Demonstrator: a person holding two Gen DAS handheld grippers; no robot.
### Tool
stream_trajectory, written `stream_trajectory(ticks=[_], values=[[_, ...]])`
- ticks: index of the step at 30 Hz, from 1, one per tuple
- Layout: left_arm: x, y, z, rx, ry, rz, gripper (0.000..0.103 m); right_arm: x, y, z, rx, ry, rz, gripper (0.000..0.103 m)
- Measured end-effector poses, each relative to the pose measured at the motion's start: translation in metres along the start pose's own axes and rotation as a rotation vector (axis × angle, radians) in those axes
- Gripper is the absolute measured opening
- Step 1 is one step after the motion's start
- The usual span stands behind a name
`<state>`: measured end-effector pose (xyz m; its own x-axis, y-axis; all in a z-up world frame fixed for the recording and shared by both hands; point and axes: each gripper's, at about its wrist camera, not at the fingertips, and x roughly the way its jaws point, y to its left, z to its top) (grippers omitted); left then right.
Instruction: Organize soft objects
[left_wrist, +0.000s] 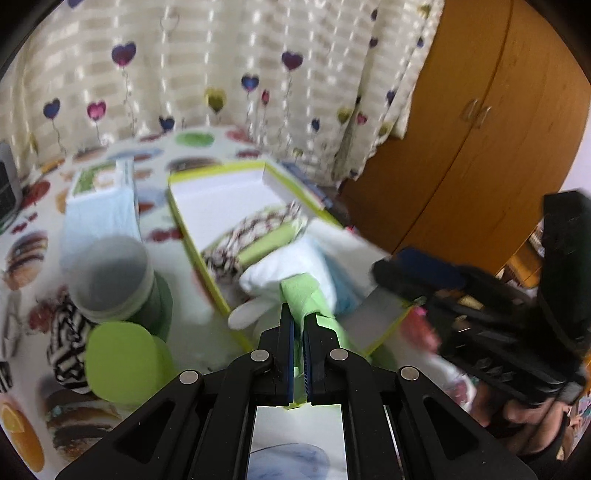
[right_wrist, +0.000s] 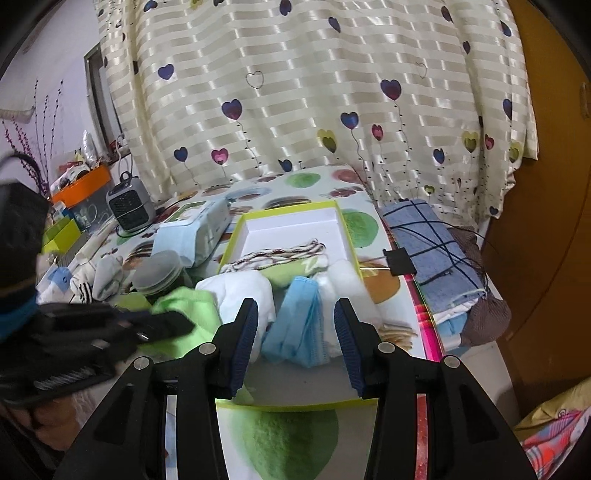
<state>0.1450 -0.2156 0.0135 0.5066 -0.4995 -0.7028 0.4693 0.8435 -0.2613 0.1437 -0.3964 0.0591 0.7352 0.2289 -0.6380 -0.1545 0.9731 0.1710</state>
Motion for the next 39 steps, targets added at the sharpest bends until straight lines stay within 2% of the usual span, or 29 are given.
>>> stream_trajectory(ticks=[7, 11, 13, 15, 17, 26, 31, 39], values=[[0.019, 0.002, -0.003, 0.016, 0.043, 0.035, 0.004, -0.001, -0.002, -0.001, 0.003, -0.001, 0.003, 0.044], [0.017, 0.002, -0.005, 0.027, 0.043, 0.051, 0.004, -0.004, 0.001, -0.001, -0.007, -0.009, 0.004, 0.044], [0.009, 0.0, -0.006, 0.042, 0.024, 0.059, 0.01, -0.007, 0.002, -0.001, -0.013, -0.017, 0.003, 0.044], [0.002, 0.001, -0.008, 0.04, 0.01, 0.062, 0.025, -0.01, 0.006, 0.0, -0.015, -0.023, 0.003, 0.044], [-0.007, 0.002, -0.009, 0.036, -0.004, 0.057, 0.031, -0.012, 0.009, 0.0, -0.019, -0.029, 0.006, 0.044], [-0.042, 0.006, -0.017, 0.014, -0.067, 0.074, 0.032, -0.028, 0.032, 0.0, -0.059, -0.058, 0.031, 0.045], [-0.062, 0.013, -0.023, -0.017, -0.101, 0.091, 0.032, -0.037, 0.05, 0.0, -0.095, -0.069, 0.055, 0.05], [-0.096, 0.027, -0.034, -0.057, -0.157, 0.12, 0.032, -0.047, 0.082, -0.001, -0.148, -0.071, 0.094, 0.051]])
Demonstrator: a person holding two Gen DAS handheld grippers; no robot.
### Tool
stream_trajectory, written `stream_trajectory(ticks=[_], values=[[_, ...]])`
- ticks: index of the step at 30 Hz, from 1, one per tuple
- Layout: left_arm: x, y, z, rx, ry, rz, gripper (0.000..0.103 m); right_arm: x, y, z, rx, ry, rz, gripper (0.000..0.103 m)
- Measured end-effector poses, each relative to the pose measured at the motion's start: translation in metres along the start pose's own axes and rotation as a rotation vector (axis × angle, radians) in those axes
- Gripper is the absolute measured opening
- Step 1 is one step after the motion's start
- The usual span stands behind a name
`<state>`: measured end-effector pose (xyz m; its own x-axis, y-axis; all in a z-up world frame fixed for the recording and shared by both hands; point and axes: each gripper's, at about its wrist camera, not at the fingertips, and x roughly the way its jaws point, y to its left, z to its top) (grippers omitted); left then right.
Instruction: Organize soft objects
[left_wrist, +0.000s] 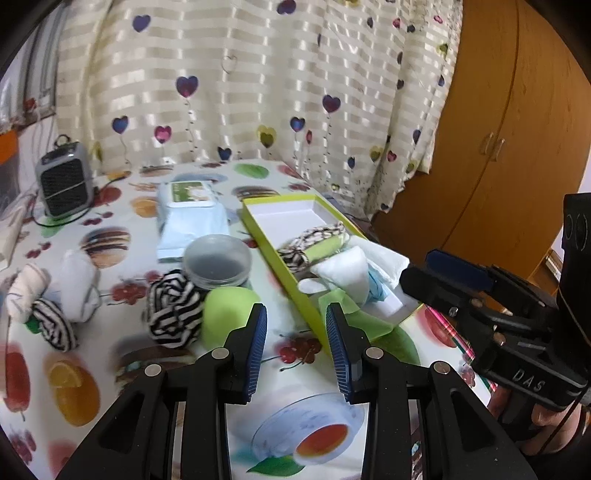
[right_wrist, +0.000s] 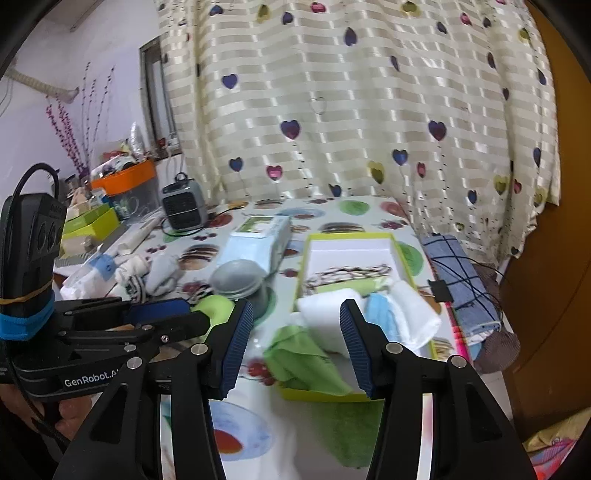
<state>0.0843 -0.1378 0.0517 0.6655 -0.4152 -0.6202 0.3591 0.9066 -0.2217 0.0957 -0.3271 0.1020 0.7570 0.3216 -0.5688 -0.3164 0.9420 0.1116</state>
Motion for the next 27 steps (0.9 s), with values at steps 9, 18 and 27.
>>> stream_trajectory(ticks=[9, 18, 27], values=[[-0.023, 0.024, -0.012, -0.043, -0.019, 0.037, 0.032, 0.009, 0.036, -0.004, -0.061, 0.034, 0.065, 0.051], [-0.035, 0.054, -0.021, -0.102, -0.026, 0.073, 0.032, 0.02, 0.054, -0.003, -0.072, 0.069, 0.084, 0.051], [-0.034, 0.077, -0.024, -0.147, -0.018, 0.1, 0.032, 0.03, 0.068, -0.002, -0.096, 0.087, 0.115, 0.051]])
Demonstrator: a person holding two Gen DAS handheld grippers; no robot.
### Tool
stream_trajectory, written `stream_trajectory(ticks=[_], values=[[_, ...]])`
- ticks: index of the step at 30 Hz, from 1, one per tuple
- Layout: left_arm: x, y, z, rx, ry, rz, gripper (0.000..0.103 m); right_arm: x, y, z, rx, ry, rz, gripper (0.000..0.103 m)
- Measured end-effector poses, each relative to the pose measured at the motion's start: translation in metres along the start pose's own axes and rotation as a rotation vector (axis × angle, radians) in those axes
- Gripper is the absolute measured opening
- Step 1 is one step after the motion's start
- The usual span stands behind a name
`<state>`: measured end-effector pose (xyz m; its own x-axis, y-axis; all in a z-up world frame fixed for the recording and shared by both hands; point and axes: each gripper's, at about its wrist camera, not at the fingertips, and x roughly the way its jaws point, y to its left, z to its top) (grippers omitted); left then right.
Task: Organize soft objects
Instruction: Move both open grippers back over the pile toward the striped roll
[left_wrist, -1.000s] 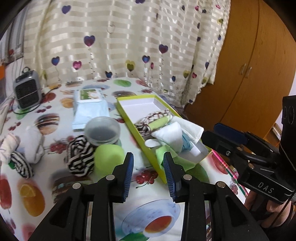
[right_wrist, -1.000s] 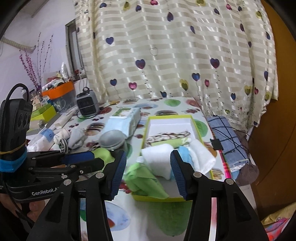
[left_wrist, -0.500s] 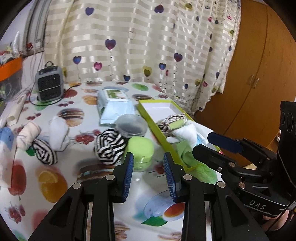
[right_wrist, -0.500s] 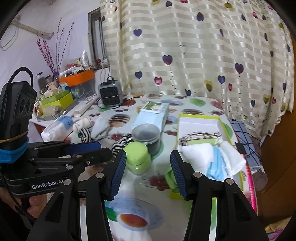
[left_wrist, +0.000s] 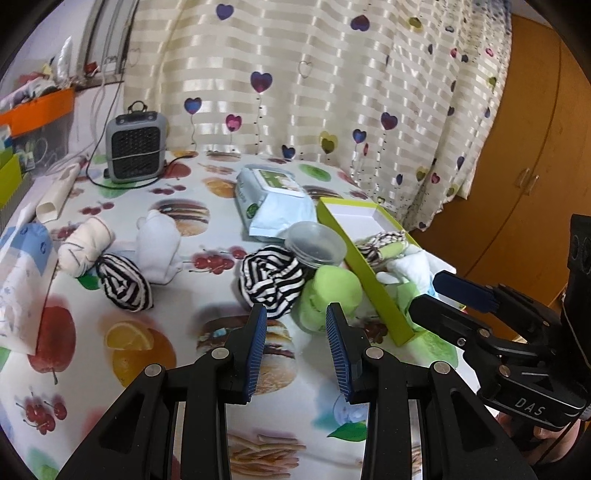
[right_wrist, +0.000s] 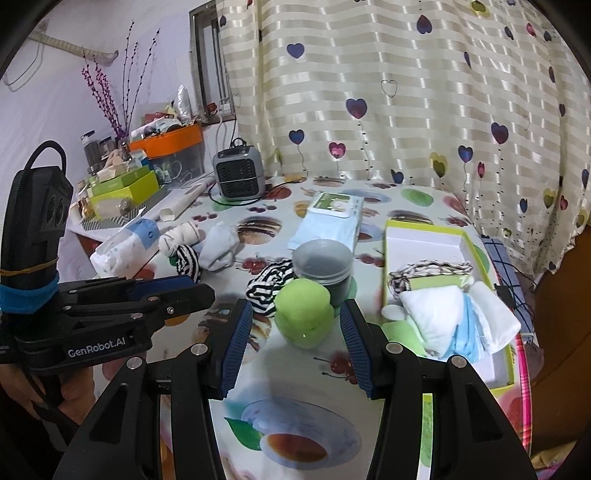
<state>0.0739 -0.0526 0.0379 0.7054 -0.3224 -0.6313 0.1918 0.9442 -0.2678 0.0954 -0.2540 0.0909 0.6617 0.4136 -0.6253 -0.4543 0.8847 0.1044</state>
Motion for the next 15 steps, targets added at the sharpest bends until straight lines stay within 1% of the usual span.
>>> stream_trajectory(ticks=[5, 9, 15], values=[[0.008, 0.007, 0.001, -0.013, 0.014, 0.006, 0.032, 0.004, 0.001, 0.001, -0.004, 0.005, 0.004, 0.051], [0.016, 0.01, 0.002, -0.019, 0.029, 0.0, 0.035, 0.007, 0.001, 0.002, -0.004, 0.008, 0.003, 0.051], [0.033, 0.017, 0.005, -0.034, 0.054, 0.002, 0.035, 0.016, -0.001, 0.005, -0.005, 0.017, 0.003, 0.051]])
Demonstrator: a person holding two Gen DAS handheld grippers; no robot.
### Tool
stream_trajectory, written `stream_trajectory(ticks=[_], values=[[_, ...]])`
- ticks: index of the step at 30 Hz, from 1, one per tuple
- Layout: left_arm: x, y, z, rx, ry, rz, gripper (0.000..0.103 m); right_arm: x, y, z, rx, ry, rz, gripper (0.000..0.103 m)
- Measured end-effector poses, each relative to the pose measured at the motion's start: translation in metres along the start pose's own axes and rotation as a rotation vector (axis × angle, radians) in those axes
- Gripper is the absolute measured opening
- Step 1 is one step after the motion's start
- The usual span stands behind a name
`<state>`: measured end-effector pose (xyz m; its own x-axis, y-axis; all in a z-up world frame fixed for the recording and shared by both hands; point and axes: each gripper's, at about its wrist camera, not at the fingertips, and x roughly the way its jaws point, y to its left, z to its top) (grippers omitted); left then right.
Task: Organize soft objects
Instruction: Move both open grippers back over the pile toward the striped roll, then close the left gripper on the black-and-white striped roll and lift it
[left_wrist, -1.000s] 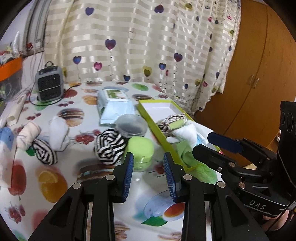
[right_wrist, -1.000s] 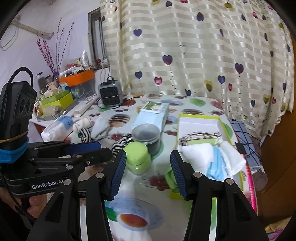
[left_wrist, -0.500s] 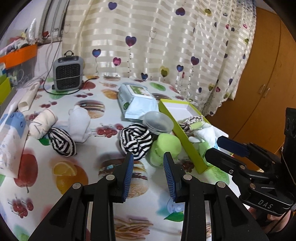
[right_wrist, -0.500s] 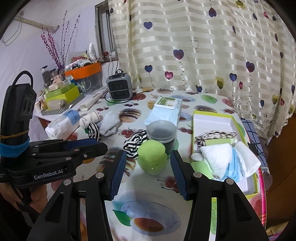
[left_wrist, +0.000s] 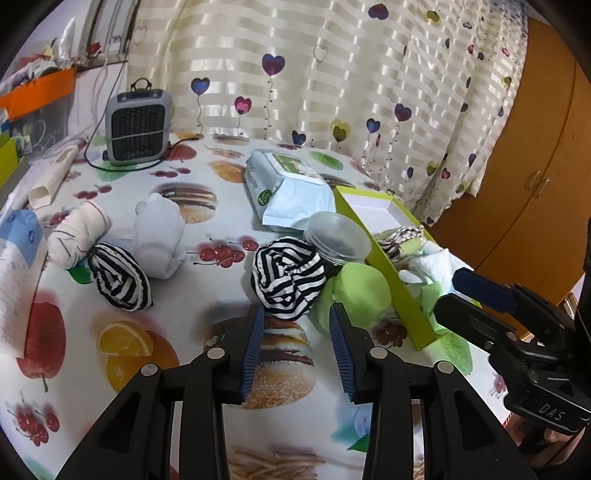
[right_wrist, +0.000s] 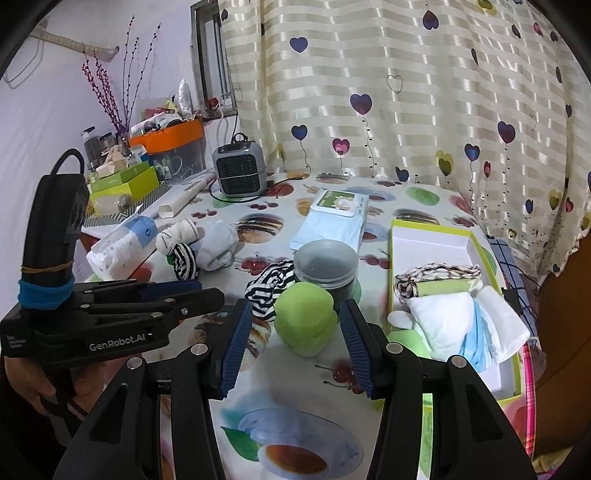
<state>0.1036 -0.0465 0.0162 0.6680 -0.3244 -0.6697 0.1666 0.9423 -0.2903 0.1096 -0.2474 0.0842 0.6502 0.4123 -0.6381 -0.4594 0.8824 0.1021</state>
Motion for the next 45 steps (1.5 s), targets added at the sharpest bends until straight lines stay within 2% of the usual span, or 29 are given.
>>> stream_trajectory(ticks=[13, 19, 20, 21, 22, 23, 29, 38, 40, 41, 42, 44, 45], values=[[0.056, 0.013, 0.016, -0.032, 0.077, 0.002, 0.038, 0.02, -0.008, 0.003, 0.002, 0.021, 0.015, 0.051], [0.068, 0.01, 0.019, -0.025, 0.072, 0.003, 0.038, 0.026, -0.014, 0.004, 0.013, 0.026, 0.016, 0.051], [0.069, 0.01, 0.018, -0.026, 0.072, 0.004, 0.033, 0.026, -0.014, 0.004, 0.015, 0.027, 0.017, 0.051], [0.07, 0.011, 0.018, -0.026, 0.072, 0.005, 0.016, 0.027, -0.014, 0.004, 0.017, 0.028, 0.017, 0.051], [0.07, 0.011, 0.018, -0.025, 0.077, 0.01, 0.009, 0.027, -0.015, 0.003, 0.018, 0.029, 0.017, 0.051], [0.07, 0.012, 0.018, -0.029, 0.077, 0.012, 0.007, 0.027, -0.015, 0.003, 0.021, 0.03, 0.015, 0.051], [0.059, 0.015, 0.014, -0.032, 0.054, 0.011, 0.006, 0.026, -0.017, 0.002, 0.028, 0.029, 0.017, 0.051], [0.014, 0.029, -0.003, -0.029, 0.009, 0.015, 0.005, 0.018, -0.009, 0.004, 0.014, 0.015, 0.023, 0.051], [0.009, 0.034, -0.007, -0.028, 0.016, 0.02, 0.008, 0.018, -0.006, 0.004, 0.009, 0.016, 0.03, 0.051], [0.009, 0.036, -0.008, -0.027, 0.022, 0.027, 0.016, 0.018, -0.004, 0.004, 0.006, 0.015, 0.033, 0.051], [0.009, 0.036, -0.01, -0.03, 0.025, 0.029, 0.029, 0.018, -0.001, 0.004, 0.0, 0.015, 0.036, 0.051], [0.011, 0.04, -0.011, -0.039, 0.033, 0.026, 0.043, 0.018, 0.002, 0.004, -0.009, 0.016, 0.04, 0.051], [0.013, 0.04, -0.011, -0.038, 0.036, 0.027, 0.044, 0.018, 0.004, 0.004, -0.013, 0.016, 0.041, 0.051]])
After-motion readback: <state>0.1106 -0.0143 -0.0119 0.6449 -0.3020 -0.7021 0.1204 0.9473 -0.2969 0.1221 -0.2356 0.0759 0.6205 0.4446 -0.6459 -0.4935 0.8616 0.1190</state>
